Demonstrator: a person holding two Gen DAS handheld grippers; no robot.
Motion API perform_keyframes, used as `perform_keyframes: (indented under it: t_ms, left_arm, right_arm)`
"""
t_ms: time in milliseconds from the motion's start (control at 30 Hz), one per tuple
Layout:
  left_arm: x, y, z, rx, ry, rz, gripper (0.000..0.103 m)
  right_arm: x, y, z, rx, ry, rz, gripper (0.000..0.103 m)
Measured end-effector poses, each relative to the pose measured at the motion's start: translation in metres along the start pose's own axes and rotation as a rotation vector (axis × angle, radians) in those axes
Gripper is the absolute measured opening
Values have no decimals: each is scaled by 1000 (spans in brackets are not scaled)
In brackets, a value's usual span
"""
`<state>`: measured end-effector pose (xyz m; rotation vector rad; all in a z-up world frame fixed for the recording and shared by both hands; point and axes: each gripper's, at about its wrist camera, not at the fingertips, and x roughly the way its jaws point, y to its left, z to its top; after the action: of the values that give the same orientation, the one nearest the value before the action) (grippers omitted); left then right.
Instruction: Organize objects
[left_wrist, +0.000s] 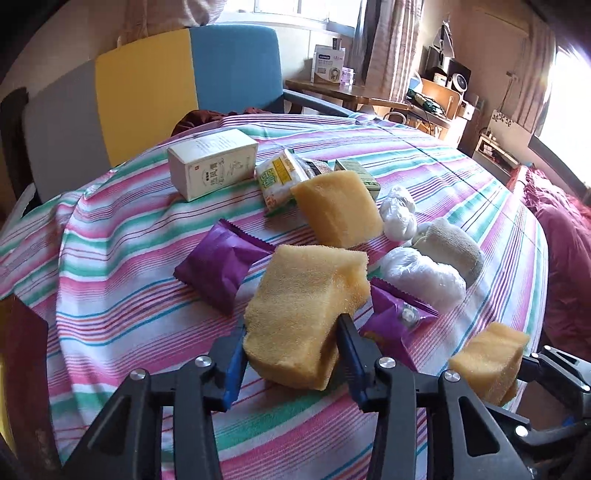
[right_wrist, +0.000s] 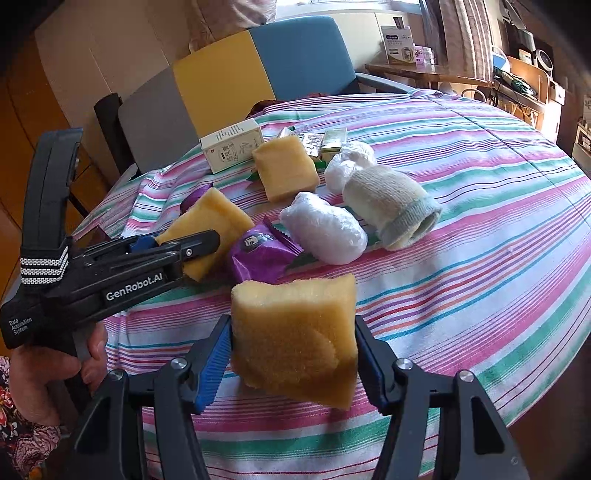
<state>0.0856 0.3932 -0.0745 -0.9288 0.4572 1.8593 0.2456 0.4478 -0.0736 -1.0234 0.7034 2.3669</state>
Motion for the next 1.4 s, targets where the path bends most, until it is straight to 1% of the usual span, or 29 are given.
perform_keyframes:
  t_ms: [300, 400, 500, 633, 767, 900, 967, 1067, 1167, 1333, 1400]
  left_arm:
    - [-49, 34, -31, -148, -37, -10, 45]
    - [-73, 43, -43, -184, -64, 3, 45]
    - [-99, 55, -54, -209, -101, 37, 45]
    - [-135, 80, -69, -261, -146, 114, 45]
    - [-160, 115, -89, -331, -157, 202, 45]
    - [-184, 155, -111, -414, -165, 259, 45]
    - [-193, 170, -120, -434, -168, 290, 45]
    - [-206, 196, -134, -456, -164, 347, 45]
    - [-217, 224, -149, -498, -147, 406, 45]
    - [-227, 273, -175, -577, -98, 484, 45]
    - [-228, 285, -181, -591, -74, 512, 45]
  right_arm:
    - [-11, 30, -3, -38, -18, 11, 62]
    - [-13, 43, -5, -60, -17, 25, 62]
    - [-14, 57, -6, -82, -15, 41, 62]
    - [-18, 79, -4, -130, -26, 63, 62]
    - [-22, 100, -4, -158, -34, 95, 62]
    - [-23, 119, -7, -166, -23, 123, 62]
    - [-23, 130, -7, -178, -21, 136, 62]
    - [-26, 150, -5, -219, -31, 145, 62]
    - [-28, 166, -4, -246, -41, 160, 62]
    - [-32, 189, -4, -286, -53, 182, 62]
    - [-33, 196, -5, -295, -52, 189, 62]
